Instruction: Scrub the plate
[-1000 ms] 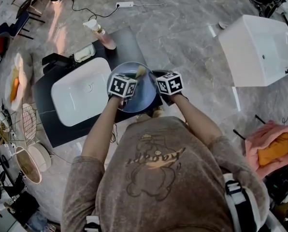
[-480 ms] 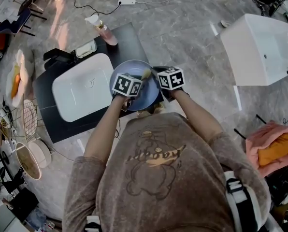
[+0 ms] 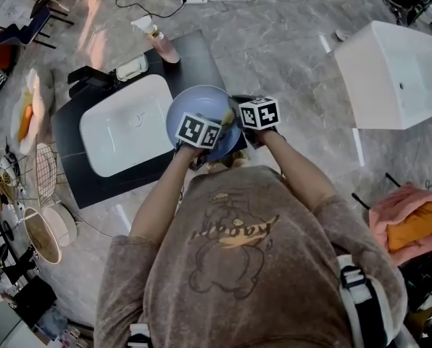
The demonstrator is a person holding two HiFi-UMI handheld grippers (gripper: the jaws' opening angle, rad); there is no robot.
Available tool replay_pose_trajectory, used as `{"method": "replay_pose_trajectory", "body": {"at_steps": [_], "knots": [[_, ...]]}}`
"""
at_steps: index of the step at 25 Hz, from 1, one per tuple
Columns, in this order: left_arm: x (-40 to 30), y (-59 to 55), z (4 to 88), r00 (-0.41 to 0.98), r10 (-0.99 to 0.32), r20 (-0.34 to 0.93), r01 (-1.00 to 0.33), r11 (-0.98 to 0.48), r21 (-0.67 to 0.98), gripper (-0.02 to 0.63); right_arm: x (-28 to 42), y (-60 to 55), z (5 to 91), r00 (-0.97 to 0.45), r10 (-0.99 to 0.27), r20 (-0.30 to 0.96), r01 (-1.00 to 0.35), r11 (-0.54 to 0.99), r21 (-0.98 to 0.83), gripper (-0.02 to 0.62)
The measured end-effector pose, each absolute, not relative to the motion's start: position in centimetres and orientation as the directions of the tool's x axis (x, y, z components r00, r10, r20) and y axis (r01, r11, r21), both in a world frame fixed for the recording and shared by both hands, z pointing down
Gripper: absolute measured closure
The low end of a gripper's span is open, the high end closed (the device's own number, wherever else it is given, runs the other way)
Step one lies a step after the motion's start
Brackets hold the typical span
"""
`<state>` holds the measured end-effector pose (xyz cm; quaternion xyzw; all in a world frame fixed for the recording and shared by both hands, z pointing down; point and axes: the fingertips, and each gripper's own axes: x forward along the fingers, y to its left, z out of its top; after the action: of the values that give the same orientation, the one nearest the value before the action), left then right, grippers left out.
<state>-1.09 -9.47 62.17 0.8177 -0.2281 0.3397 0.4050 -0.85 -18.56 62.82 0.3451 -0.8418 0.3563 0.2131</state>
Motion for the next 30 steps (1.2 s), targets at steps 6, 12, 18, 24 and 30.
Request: {"method": "replay_pose_trajectory", "body": {"at_steps": [6,12,18,24,30], "knots": [[0.1,-8.1,62.1,0.685,-0.084,0.723,-0.632,-0.563,0.533,0.543,-0.7,-18.6,62.8,-0.657,-0.434,0.616,-0.746,0.493,-0.448,0.581],[0.8,-6.5,62.2,0.698,0.003,0.716,-0.585,-0.576,0.572,0.543,-0.7,-18.6,62.9,-0.647,-0.436,0.626,-0.754,0.487,-0.441,0.580],[0.5,-4.5,62.1,0.671,0.119,0.732,-0.540,-0.599,0.592,0.543,-0.8,-18.6,62.9,-0.647,-0.433,0.628,-0.752,0.499,-0.430,0.580],[-0.4,-2.5,62.1,0.604,0.202,0.771,-0.489,-0.670,0.558,0.543,-1.0,-18.7,63.0,-0.637,-0.431,0.640,-0.758,0.501,-0.417,0.578],[-2.0,-0.8,62.0,0.568,0.238,0.788,-0.479,-0.684,0.551,0.543,-1.0,-18.6,62.9,-0.630,-0.434,0.644,-0.762,0.502,-0.409,0.578]]}}
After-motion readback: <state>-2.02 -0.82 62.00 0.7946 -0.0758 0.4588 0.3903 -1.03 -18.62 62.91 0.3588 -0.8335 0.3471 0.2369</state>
